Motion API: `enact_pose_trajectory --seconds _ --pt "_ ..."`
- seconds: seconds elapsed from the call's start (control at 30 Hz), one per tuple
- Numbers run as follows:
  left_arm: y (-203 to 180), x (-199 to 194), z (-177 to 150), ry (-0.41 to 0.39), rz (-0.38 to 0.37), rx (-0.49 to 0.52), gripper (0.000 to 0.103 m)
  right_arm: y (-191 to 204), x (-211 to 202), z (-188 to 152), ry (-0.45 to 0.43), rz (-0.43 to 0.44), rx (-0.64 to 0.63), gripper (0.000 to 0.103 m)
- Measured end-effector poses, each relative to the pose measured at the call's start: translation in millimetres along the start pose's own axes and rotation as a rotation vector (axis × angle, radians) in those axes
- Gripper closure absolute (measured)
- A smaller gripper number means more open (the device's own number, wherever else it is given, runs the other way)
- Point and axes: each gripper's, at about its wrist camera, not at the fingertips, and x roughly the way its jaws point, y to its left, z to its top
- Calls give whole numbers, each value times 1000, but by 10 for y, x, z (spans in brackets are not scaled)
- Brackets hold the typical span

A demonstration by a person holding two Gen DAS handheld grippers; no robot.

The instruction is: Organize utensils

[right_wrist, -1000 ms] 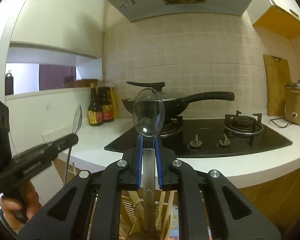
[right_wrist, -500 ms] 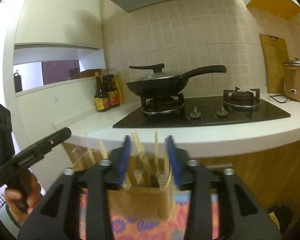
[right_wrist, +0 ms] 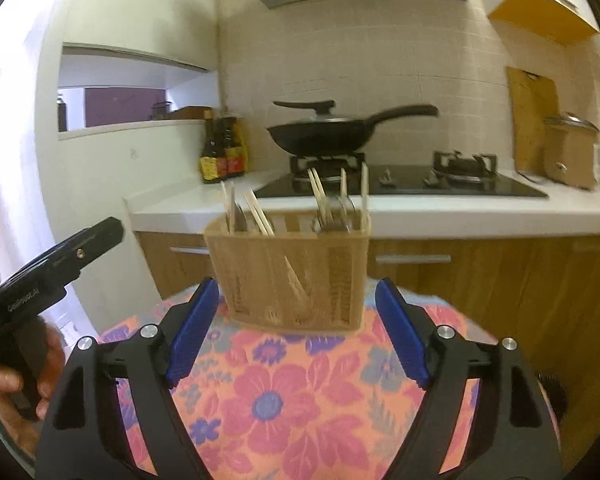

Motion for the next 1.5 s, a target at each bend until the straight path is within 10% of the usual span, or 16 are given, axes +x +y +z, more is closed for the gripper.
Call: enact_pose_trajectory --seconds 0.6,1.5 --pt "-51 105 -433 1 180 59 11 -246 198 -400 16 -85 39 14" --pt "-12 156 -449 44 209 72 8 -190 53 -399 -29 -73 15 8"
